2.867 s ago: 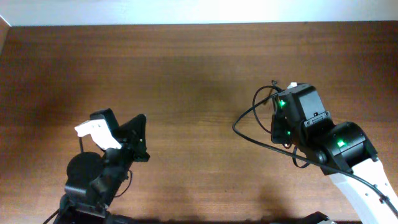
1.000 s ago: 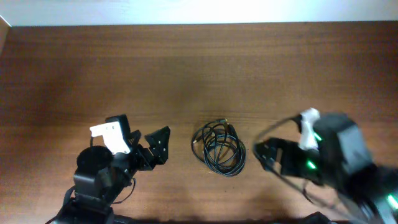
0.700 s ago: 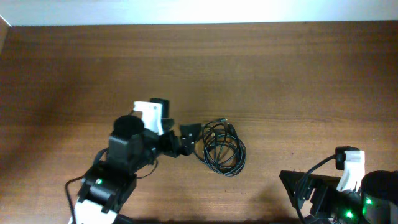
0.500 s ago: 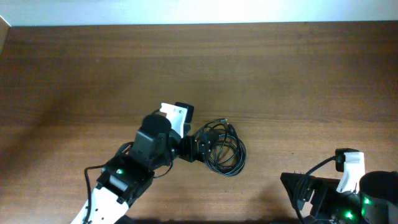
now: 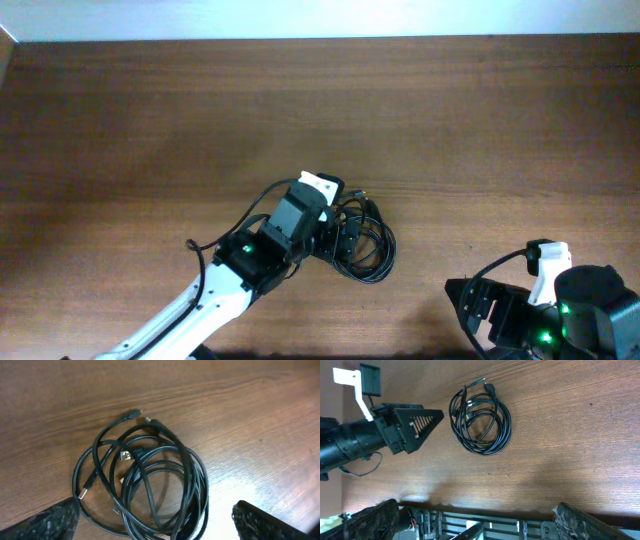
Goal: Untangle cables
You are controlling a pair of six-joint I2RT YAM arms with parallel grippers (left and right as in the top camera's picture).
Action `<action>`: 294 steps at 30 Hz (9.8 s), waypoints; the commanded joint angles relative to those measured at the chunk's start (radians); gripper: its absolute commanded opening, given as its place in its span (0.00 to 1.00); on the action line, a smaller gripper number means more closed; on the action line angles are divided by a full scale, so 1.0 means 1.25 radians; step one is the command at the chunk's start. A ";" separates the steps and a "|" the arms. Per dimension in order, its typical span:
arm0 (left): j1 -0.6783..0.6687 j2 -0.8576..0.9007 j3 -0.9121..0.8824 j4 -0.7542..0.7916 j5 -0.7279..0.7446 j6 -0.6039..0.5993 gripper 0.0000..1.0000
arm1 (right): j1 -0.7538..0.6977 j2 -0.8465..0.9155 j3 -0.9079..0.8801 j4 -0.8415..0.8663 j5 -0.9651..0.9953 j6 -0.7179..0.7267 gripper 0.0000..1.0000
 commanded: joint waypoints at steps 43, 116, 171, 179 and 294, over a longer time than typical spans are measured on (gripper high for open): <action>-0.170 0.401 0.006 0.199 -0.014 0.135 0.10 | 0.003 -0.002 -0.108 -0.017 0.007 0.066 0.99; 0.431 -0.415 0.063 0.189 0.087 -0.074 0.00 | -0.441 0.393 -0.221 0.542 -0.008 -0.364 0.05; 0.549 -0.136 0.063 0.396 0.275 -0.215 0.44 | -0.204 0.671 -0.147 0.539 -0.323 -0.456 0.98; 0.544 -0.050 0.063 -0.015 0.265 -0.215 0.99 | -0.323 0.558 -0.147 0.492 -0.306 -0.443 0.98; 0.286 -0.067 0.001 -0.295 -0.226 -0.329 0.99 | -0.674 0.286 -0.102 0.708 -0.284 -0.364 0.04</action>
